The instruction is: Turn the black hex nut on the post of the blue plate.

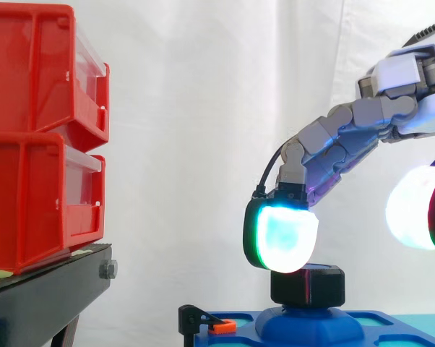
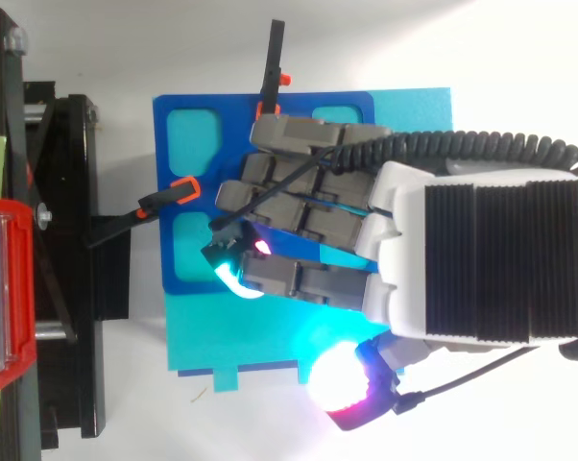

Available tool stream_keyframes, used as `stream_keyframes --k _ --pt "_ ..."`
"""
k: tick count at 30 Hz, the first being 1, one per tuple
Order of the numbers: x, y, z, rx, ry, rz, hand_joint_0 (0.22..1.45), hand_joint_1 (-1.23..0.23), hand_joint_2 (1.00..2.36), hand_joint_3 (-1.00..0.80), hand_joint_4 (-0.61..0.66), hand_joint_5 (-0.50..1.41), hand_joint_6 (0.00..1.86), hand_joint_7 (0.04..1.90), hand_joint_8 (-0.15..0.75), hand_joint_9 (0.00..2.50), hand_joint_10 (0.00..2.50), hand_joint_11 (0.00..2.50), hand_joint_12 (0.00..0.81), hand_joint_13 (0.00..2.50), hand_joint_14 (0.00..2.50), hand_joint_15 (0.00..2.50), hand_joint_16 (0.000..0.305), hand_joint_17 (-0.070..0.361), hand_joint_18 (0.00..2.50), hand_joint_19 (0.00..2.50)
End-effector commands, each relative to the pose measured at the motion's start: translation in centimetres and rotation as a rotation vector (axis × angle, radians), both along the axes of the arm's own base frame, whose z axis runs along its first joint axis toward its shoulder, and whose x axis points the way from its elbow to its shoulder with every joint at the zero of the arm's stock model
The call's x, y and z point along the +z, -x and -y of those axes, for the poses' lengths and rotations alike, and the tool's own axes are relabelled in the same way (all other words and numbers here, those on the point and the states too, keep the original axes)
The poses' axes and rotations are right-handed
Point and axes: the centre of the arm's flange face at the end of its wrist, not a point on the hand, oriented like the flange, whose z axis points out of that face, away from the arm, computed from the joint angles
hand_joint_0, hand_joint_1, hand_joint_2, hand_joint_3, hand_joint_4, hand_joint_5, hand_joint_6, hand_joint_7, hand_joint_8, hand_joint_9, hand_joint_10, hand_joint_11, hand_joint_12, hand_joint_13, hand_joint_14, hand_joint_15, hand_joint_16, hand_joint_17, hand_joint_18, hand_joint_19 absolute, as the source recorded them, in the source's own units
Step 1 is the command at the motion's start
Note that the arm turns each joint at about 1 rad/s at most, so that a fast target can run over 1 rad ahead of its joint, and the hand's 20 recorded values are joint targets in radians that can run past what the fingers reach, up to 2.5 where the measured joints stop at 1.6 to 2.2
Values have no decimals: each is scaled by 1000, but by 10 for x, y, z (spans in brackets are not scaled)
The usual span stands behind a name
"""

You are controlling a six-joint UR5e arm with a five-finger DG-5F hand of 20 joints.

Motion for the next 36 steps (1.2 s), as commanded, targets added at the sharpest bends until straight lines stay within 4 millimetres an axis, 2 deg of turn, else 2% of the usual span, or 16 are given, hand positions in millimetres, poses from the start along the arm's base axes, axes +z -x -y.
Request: stream_keyframes --k 1,5,21,26,29,36 --pt "0 1 3 -7 26 -4 501 -469 1002 -467 251 -160 503 835 283 529 0 0 358 490 3 81 57 129 411 200" --pt "0 1 8 -10 26 -1 501 -468 1002 -468 250 -161 503 838 282 531 0 0 358 493 3 81 57 128 413 197" --pt "3 -3 11 17 108 38 502 -468 1002 -468 248 -161 503 829 285 538 0 11 357 501 3 83 56 127 412 202" --pt "-37 -14 17 12 89 -10 502 -468 1002 -469 247 -162 503 832 285 537 1 3 356 501 3 87 56 127 411 211" --pt "-21 -20 14 22 68 16 501 -468 1003 -465 245 -162 503 828 285 538 0 0 355 501 3 81 56 127 411 202" --pt "-9 -22 17 24 72 10 502 -468 1002 -466 245 -162 503 832 287 538 0 0 352 501 3 81 56 125 416 209"
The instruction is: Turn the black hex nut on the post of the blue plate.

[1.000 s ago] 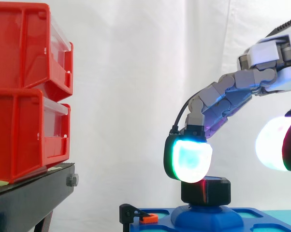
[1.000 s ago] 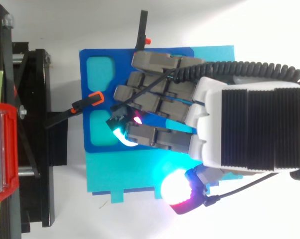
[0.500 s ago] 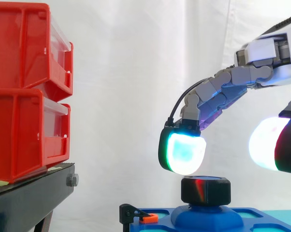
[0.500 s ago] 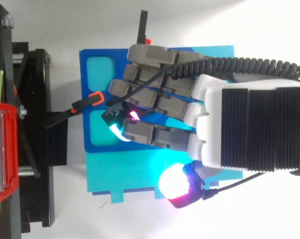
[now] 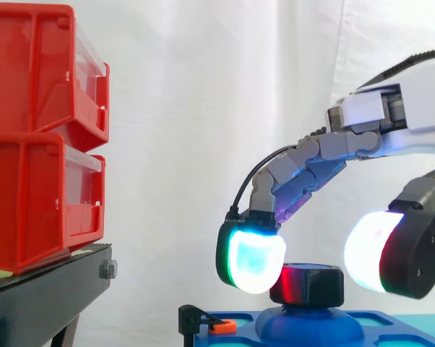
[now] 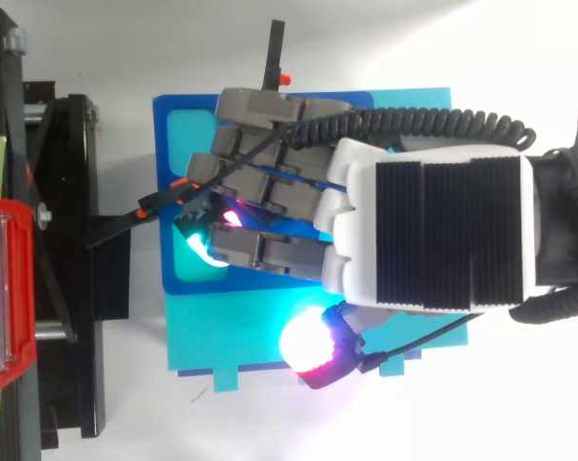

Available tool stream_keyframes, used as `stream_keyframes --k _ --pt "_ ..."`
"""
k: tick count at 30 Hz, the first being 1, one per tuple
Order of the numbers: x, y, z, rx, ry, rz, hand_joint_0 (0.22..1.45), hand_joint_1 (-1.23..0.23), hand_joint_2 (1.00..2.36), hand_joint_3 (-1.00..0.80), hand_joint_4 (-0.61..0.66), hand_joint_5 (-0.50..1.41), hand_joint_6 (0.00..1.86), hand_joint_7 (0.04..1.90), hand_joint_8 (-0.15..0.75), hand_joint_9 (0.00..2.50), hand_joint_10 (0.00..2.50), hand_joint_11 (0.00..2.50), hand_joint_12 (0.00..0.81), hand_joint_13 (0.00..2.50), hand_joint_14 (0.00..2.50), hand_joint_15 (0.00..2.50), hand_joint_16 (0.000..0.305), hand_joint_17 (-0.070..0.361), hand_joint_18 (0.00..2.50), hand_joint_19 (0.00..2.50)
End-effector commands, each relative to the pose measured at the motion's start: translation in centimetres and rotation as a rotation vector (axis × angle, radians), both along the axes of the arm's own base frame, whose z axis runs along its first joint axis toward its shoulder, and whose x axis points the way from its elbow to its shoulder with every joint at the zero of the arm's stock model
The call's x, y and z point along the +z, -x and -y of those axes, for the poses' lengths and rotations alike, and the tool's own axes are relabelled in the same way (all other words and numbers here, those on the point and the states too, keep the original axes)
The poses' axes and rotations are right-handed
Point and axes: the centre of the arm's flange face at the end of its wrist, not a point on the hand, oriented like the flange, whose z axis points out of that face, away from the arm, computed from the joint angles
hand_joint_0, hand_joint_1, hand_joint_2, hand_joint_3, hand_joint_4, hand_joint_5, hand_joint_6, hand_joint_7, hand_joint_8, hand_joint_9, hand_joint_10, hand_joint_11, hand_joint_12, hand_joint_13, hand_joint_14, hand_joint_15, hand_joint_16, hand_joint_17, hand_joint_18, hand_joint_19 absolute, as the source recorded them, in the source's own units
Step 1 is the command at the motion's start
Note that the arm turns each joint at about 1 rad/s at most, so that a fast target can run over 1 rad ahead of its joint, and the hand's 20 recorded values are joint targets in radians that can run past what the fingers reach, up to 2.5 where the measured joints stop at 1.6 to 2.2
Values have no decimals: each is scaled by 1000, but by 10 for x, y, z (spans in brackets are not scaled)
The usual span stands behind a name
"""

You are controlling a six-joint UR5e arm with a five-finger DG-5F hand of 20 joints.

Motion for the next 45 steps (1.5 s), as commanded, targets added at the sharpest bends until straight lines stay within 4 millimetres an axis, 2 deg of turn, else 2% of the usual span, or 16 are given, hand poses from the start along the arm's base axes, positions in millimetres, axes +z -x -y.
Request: stream_keyframes --k 1,27,39,45 --pt "9 -1 2 3 3 1 503 -468 1002 -468 246 -162 503 831 287 538 0 0 352 502 3 81 55 125 415 212" --pt "9 4 23 29 8 -32 503 -468 1004 -465 246 -162 503 828 284 533 0 4 356 500 4 88 56 125 419 211" --pt "9 8 45 37 11 -37 503 -464 1002 -468 242 -162 503 828 283 532 0 0 358 500 3 87 56 126 426 213" --pt "9 11 66 47 21 -36 502 -464 1003 -467 240 -163 503 831 284 533 0 3 358 501 3 87 56 126 425 218"
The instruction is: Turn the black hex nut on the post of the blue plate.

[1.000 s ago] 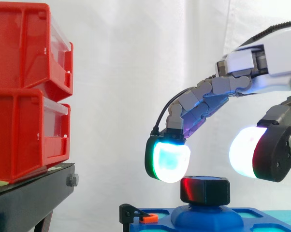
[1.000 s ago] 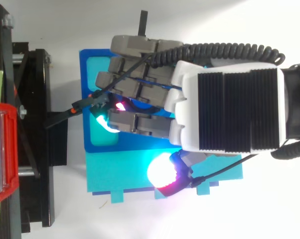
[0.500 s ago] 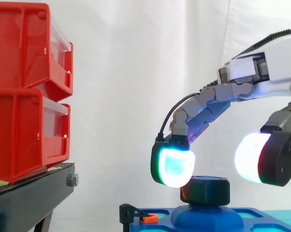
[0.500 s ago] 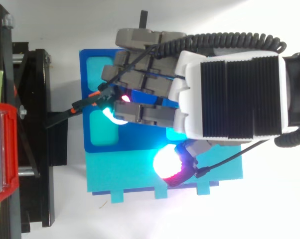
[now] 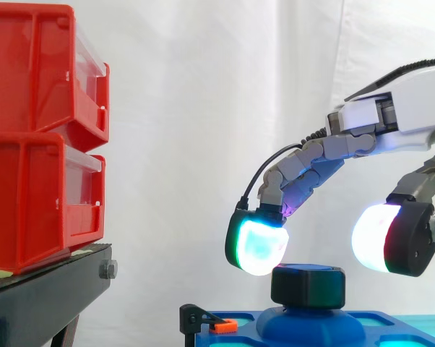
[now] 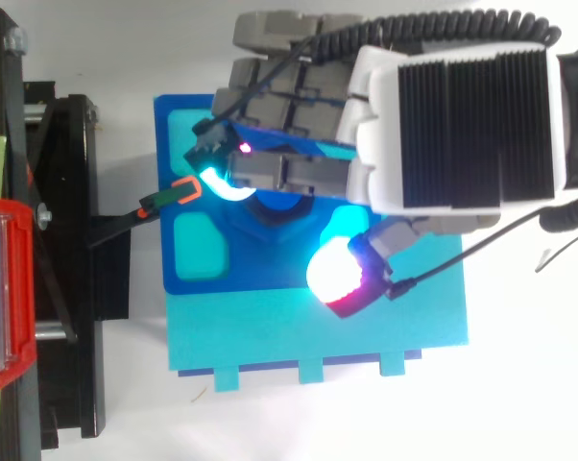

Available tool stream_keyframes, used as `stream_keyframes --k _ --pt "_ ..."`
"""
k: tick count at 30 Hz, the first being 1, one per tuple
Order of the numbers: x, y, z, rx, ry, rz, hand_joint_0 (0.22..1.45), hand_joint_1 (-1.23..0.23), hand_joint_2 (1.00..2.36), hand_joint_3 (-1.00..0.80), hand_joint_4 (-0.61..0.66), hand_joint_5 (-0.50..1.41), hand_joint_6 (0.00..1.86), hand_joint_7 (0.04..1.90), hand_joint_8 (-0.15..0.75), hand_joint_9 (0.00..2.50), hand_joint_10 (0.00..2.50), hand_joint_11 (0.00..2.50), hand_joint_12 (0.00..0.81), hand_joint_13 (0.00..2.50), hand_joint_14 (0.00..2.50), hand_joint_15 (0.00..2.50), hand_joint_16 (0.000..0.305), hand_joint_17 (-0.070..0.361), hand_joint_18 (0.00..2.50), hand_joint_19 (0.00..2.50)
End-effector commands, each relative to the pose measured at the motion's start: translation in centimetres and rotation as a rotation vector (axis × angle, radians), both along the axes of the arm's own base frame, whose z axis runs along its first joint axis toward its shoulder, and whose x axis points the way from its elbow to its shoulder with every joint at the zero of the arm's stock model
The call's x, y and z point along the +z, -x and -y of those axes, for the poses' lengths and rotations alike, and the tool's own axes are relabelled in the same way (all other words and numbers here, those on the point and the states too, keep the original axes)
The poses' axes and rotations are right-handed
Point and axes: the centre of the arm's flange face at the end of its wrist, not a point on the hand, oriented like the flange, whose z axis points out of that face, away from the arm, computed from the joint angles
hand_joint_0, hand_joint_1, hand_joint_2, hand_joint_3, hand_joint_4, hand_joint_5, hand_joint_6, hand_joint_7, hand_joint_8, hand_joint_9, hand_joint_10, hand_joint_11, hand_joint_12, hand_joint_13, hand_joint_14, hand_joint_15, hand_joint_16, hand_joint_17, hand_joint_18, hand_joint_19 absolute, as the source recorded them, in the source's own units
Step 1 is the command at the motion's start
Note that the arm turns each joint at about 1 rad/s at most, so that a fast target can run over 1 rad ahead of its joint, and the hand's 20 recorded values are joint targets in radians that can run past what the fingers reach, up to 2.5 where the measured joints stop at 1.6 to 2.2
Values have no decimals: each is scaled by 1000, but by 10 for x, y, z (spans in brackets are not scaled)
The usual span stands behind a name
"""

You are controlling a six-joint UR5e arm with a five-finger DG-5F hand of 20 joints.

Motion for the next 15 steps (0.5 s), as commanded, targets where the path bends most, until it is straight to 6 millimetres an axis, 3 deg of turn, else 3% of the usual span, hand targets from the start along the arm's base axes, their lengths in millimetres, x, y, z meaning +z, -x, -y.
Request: stream_keyframes --k 1,8,15 --pt "-1 3 15 3 4 -1 502 -463 1003 -468 243 -163 503 831 284 532 0 0 357 501 3 84 56 126 425 217" --pt "1 6 32 5 1 5 502 -462 1002 -471 240 -164 503 828 283 531 0 3 357 502 3 85 56 126 425 214" --pt "4 -1 27 -24 15 50 502 -461 1002 -470 240 -163 503 829 283 531 0 2 357 502 4 87 56 126 425 214"
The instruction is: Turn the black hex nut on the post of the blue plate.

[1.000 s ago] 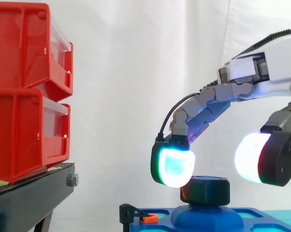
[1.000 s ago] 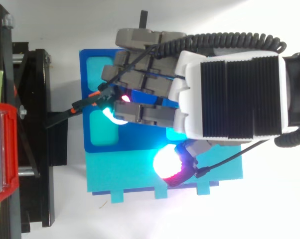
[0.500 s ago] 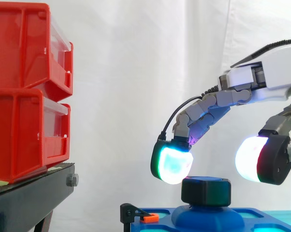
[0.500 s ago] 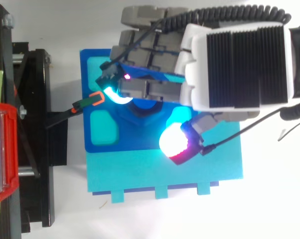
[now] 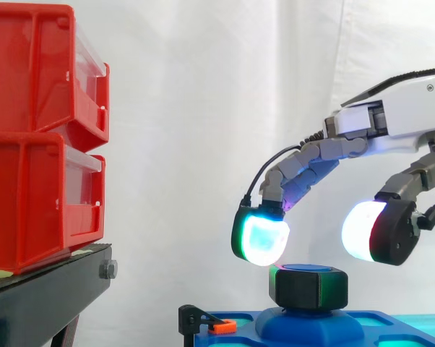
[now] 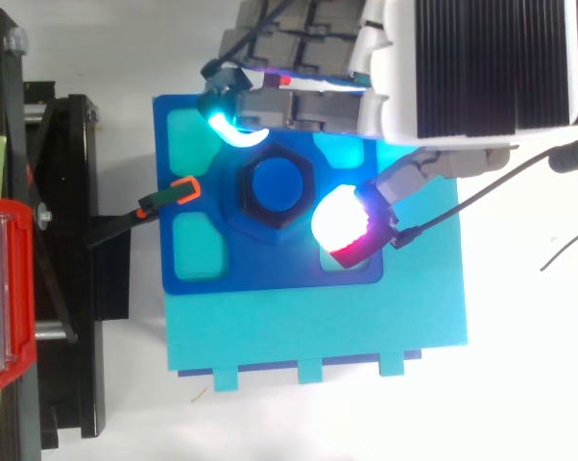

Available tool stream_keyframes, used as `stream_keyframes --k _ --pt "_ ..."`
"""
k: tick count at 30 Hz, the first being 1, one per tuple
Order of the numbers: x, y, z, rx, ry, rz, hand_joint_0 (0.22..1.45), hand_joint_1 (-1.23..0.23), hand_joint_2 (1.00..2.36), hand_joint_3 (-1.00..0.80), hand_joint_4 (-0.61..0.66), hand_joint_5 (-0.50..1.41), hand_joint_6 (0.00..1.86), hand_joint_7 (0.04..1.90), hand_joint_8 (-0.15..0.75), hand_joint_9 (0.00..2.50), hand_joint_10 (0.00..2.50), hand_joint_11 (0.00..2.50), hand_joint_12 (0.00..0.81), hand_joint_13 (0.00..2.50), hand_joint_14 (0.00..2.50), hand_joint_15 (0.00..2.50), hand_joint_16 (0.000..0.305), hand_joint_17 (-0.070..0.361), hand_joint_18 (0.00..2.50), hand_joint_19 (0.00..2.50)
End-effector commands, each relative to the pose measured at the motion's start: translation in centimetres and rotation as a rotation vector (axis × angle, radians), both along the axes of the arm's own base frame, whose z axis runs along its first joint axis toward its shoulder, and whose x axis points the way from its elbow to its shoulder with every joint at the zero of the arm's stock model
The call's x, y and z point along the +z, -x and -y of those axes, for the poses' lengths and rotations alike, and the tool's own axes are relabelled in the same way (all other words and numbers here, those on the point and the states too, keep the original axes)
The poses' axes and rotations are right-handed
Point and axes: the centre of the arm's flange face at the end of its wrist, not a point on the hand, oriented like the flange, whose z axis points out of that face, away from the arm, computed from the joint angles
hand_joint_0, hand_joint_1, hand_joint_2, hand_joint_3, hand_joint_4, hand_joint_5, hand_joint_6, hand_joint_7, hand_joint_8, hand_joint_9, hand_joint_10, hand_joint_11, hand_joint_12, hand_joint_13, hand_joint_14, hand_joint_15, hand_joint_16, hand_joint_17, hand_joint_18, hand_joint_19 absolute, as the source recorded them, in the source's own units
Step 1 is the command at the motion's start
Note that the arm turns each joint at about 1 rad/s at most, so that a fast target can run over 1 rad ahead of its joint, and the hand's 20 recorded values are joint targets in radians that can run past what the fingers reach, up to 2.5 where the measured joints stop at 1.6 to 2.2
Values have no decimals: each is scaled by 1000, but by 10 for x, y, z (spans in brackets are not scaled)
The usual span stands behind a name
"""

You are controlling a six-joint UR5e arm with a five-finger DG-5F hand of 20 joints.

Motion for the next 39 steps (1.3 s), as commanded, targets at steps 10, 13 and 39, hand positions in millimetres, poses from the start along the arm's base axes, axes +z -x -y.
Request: stream_keyframes --k 10,13,39 --pt "7 -19 -35 -31 7 97 502 -459 1002 -469 243 -163 503 831 286 532 0 4 357 503 1 82 56 126 425 215" --pt "6 -20 -52 -29 10 87 502 -457 1002 -470 245 -163 503 832 285 534 0 3 356 502 3 81 56 126 423 218" --pt "-3 -13 -83 -15 -6 0 501 -435 1002 -471 247 -161 503 855 287 527 0 2 359 500 3 87 55 125 421 215"
